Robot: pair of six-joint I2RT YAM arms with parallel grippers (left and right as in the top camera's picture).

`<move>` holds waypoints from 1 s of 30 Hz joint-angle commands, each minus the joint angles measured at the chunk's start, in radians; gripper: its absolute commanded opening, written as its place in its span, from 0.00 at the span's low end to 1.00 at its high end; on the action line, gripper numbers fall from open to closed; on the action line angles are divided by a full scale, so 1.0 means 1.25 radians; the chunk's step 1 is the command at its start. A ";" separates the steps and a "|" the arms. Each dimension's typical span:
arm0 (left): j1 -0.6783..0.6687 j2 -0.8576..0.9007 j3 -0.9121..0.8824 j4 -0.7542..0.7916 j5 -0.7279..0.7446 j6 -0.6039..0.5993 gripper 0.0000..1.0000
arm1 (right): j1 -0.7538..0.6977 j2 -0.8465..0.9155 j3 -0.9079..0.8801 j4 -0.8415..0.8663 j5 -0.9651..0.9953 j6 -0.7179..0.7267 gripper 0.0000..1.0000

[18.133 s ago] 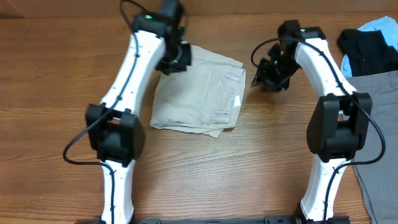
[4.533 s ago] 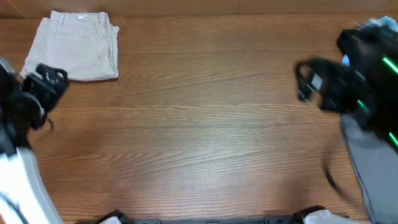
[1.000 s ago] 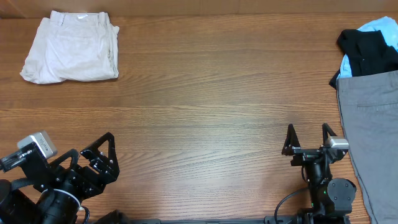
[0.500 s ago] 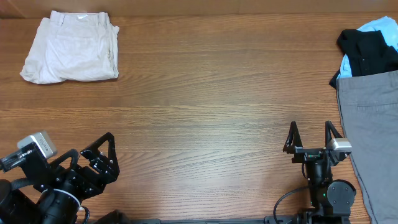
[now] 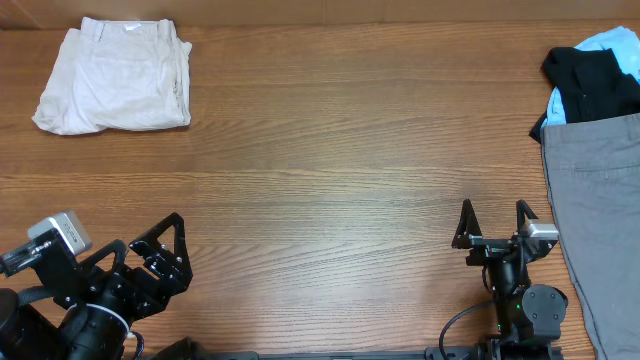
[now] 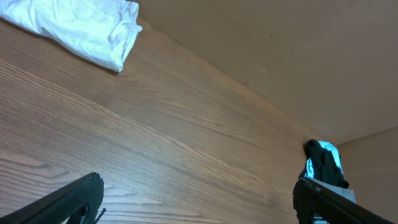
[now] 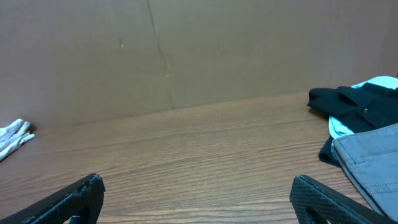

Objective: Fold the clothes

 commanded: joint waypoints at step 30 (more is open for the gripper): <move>-0.001 -0.003 0.006 -0.019 -0.028 0.019 1.00 | -0.005 -0.008 -0.009 0.002 0.004 0.003 1.00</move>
